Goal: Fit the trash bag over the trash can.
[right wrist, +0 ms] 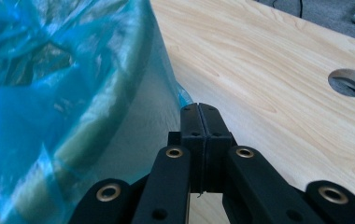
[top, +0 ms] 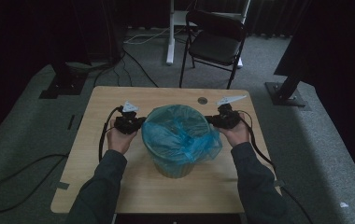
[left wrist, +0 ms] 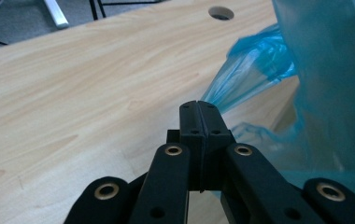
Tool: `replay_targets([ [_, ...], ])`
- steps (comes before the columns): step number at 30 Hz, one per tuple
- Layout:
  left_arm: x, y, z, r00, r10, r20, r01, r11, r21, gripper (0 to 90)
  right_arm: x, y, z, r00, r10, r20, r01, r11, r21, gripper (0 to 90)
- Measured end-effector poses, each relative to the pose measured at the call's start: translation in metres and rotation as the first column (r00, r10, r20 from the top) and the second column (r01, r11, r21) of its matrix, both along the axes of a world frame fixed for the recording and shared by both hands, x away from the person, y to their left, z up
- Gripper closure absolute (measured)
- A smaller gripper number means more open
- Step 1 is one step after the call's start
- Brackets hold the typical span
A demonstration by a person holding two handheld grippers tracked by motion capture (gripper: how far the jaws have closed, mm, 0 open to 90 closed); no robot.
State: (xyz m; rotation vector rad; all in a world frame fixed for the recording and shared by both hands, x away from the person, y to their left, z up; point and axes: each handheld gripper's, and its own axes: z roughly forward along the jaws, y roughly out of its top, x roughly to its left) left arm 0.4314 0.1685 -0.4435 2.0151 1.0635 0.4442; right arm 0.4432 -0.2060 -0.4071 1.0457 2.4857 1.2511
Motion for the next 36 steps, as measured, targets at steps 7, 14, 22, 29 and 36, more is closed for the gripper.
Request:
replay_targets([
  [7,-0.013,0.014,0.018,0.9986,0.03,0.043,-0.028,0.9983,-0.052,73.7,-0.014,-0.014,0.014,0.998,-0.038,0.052,0.036,0.999,0.023,72.5],
  [14,-0.034,0.023,0.036,0.9963,0.012,0.085,-0.004,0.9956,-0.094,67.0,-0.041,-0.028,0.035,0.9936,-0.057,0.097,0.051,0.997,0.066,66.3],
  [22,-0.074,0.02,0.055,0.9917,-0.047,0.12,0.062,0.9907,-0.122,62.6,-0.081,-0.029,0.047,0.9897,0.029,0.141,-0.04,0.996,0.078,63.2],
  [29,-0.1,0.03,0.056,0.9924,-0.072,0.1,0.087,0.9845,-0.153,59.3,-0.105,-0.03,0.041,0.9861,0.097,0.135,-0.109,0.991,0.082,61.3],
  [36,-0.126,0.027,0.047,0.9887,-0.134,0.066,0.145,0.9683,-0.203,57.0,-0.118,-0.023,0.036,0.9781,0.175,0.112,-0.185,0.979,0.085,56.7],
])
